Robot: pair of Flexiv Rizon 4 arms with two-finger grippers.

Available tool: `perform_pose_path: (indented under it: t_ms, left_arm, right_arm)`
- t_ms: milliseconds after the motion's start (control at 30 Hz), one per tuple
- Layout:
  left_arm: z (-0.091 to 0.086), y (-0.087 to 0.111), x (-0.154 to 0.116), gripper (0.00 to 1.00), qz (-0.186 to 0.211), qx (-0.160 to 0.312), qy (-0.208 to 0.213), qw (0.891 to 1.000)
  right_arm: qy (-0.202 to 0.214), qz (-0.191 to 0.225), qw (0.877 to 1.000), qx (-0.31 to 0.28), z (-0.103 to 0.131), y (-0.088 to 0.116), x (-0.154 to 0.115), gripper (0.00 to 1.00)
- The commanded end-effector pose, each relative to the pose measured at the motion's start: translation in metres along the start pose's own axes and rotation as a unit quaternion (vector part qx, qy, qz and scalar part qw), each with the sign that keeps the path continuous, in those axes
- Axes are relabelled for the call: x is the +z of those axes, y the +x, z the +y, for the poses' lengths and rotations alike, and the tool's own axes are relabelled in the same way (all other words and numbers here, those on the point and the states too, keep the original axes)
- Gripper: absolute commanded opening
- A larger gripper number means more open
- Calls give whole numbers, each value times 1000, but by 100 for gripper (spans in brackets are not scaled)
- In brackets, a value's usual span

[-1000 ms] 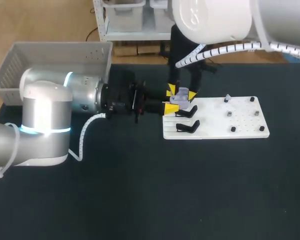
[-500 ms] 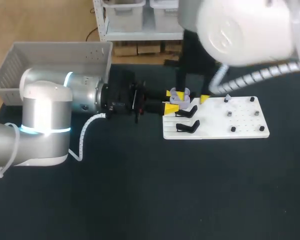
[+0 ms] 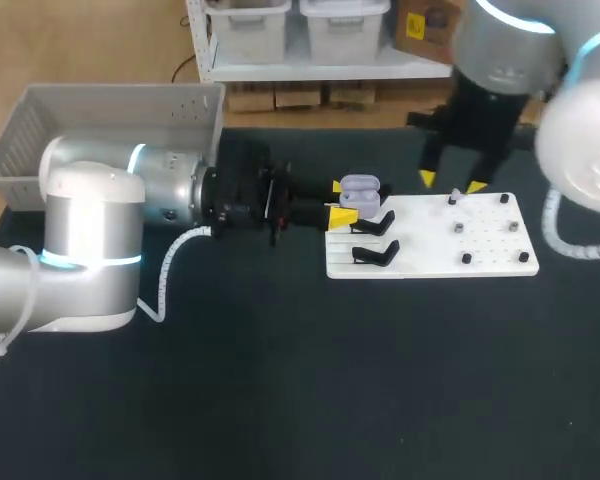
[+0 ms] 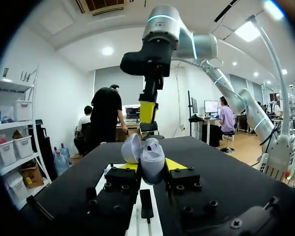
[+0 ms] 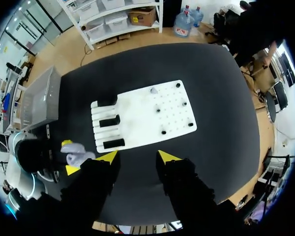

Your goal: Pick up each earbud case from the left stands, insert the matching earbuds, close the lid, and place the case in the box.

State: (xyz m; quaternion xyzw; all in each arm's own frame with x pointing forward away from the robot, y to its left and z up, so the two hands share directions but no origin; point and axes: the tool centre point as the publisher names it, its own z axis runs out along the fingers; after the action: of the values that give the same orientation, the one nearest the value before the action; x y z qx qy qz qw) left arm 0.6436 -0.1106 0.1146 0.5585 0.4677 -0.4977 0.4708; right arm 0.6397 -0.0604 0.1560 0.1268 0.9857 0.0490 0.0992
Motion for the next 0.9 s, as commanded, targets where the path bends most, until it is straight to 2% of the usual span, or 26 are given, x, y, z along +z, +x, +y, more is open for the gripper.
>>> perform_pose_path:
  t_ms: [33,233,333,400,433,667,900]
  left_arm:
    - [-1,1,0,0,-1,1,-2,1000]
    - [-1,1,0,0,-1,1,-2,1000]
    - [-1,1,0,0,-1,1,-2,1000]
    - [-1,1,0,0,-1,1,-2,1000]
    - [-1,1,0,0,-1,1,-2,1000]
    - [-1,1,0,0,-1,1,-2,1000]
    - [-1,1,0,0,-1,1,-2,1000]
  right_arm:
    - [-25,-3,1000,-2,-10,-17,24,47]
    - [1,6,1000,-9,-18,-42,59,46]
    - [20,19,999,-16,-24,-50,80,58]
    - [26,34,999,-19,-28,-55,92,50]
    - [27,36,999,-20,-29,-57,97,49]
    - [18,46,999,-17,-41,-71,121,49]
    - [-9,44,999,-16,-47,-79,134,48]
